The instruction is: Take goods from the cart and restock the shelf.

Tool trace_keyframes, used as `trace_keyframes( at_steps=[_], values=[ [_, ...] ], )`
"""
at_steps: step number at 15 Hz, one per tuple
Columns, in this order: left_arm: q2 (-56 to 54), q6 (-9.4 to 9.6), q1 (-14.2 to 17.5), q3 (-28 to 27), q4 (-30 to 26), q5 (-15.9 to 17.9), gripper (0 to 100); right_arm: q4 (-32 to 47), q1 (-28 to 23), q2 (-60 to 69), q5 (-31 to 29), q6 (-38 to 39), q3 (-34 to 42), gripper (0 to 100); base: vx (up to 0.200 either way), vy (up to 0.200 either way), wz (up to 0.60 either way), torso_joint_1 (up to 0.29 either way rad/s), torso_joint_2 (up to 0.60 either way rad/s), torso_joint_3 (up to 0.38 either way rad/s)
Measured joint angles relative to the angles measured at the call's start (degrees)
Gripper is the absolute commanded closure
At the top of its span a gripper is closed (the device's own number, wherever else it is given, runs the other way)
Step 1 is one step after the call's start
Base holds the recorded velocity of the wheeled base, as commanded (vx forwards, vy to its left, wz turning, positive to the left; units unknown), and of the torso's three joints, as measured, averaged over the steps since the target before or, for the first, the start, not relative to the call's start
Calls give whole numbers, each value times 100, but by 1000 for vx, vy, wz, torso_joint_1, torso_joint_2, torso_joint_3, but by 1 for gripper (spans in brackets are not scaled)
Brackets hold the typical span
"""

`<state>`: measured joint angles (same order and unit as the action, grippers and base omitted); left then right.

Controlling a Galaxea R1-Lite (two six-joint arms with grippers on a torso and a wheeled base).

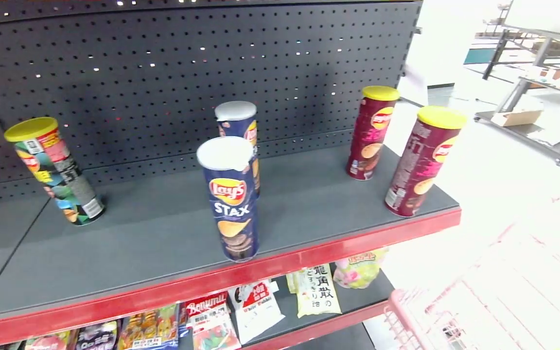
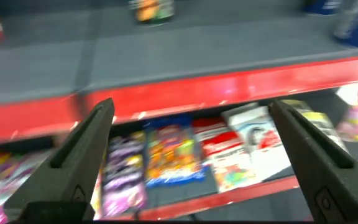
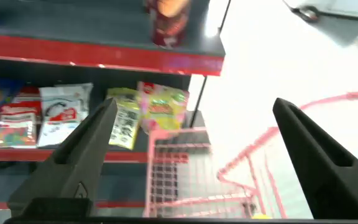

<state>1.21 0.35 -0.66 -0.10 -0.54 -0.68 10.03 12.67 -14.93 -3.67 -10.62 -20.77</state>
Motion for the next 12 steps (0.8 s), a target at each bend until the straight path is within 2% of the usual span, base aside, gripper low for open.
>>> trace_keyframes(
  at_steps=[8,12],
  values=[
    [-94,-6,33,10,2,-21,0,-2,6,11,-10,20,71,0,0,0,0,0,0,0],
    [-96,0,33,10,5,-10,0,-7,0,20,-2,17,157,0,-200,0,0,13,2,0]
  ],
)
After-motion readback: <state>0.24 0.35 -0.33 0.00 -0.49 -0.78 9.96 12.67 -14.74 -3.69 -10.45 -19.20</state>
